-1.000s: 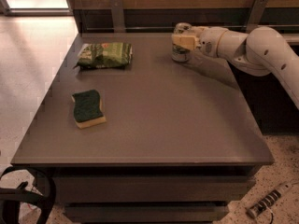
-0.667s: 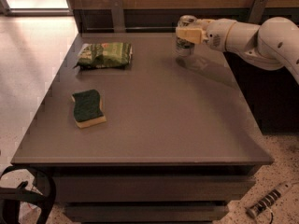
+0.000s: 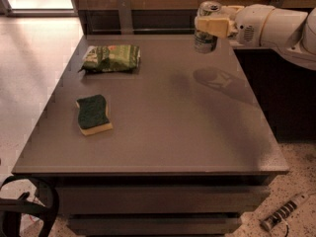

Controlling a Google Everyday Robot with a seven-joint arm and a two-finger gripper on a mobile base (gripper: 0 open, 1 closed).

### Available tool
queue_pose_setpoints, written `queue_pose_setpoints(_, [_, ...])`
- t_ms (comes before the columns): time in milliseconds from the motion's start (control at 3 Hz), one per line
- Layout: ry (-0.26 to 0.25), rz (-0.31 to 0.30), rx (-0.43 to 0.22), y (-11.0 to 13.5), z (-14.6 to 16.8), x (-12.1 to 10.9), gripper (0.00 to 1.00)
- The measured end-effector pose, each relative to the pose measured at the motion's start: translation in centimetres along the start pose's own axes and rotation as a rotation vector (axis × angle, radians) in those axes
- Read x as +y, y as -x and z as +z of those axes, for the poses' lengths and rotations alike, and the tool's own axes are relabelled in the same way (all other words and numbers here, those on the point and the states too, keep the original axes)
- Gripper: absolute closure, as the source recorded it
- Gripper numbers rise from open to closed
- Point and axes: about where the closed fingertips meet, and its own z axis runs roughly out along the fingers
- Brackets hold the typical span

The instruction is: Move 7up can near sponge

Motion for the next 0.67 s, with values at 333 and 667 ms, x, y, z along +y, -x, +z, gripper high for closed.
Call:
queue_pose_setpoints(333, [0.043, -0.038, 0.013, 0.4, -2.1, 4.8, 1.0])
queue_pose_setpoints(667, [0.108, -0.071, 0.023, -0.7, -2.6, 8.3, 1.0])
